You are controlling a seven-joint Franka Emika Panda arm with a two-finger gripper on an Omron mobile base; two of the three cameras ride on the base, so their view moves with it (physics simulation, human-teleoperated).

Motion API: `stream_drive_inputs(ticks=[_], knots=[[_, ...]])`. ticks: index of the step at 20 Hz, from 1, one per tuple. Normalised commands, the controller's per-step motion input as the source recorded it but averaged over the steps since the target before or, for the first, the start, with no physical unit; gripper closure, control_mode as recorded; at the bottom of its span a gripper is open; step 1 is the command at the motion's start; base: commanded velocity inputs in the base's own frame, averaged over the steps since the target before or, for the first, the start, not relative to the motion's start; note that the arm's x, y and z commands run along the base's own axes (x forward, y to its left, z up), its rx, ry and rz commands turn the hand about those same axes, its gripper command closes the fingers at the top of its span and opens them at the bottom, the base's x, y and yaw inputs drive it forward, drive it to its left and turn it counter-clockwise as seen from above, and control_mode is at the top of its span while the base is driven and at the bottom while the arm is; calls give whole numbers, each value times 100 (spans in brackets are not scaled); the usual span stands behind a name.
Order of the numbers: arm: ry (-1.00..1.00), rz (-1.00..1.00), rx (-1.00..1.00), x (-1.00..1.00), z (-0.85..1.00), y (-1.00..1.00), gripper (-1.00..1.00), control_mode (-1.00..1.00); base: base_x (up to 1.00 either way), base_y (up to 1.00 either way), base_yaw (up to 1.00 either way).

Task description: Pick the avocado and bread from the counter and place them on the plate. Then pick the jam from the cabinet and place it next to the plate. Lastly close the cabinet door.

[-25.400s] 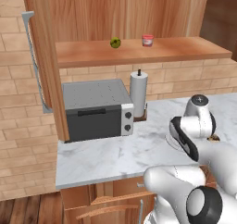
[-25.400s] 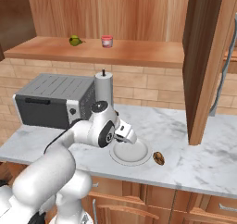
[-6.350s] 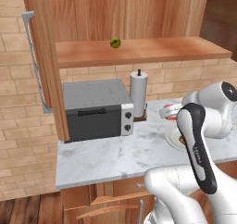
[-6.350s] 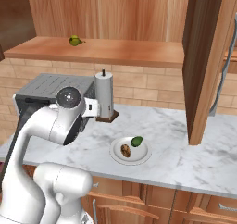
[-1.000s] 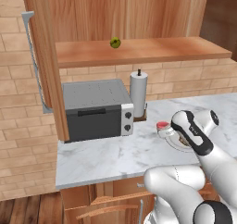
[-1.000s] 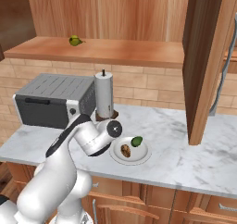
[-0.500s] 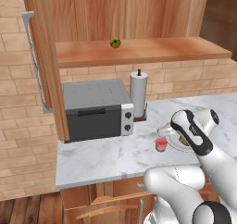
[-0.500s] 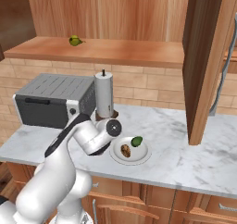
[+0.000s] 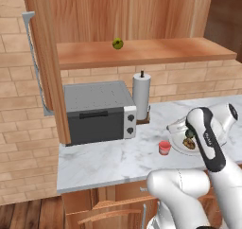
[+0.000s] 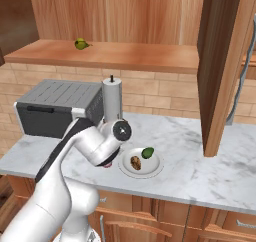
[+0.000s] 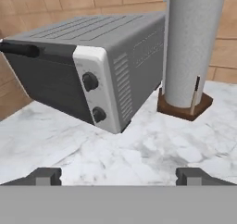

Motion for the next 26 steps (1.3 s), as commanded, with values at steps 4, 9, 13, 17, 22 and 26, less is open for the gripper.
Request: stream_drive_inputs(ticks=[4,9,13,17,22,26], knots=[[6,0,3,-68,65,0,-100,-100,0,0,0],[5,0,0,-81,40,12,-100,-100,0,0,0],[2,3,0,-65,25,13,-100,-100,0,0,0],[4,3,0,-39,16,14,-100,-100,0,0,0],[0,5,0,-52,14,5,-100,-100,0,0,0],[-2,7,0,-67,16,24,-100,-100,0,0,0]])
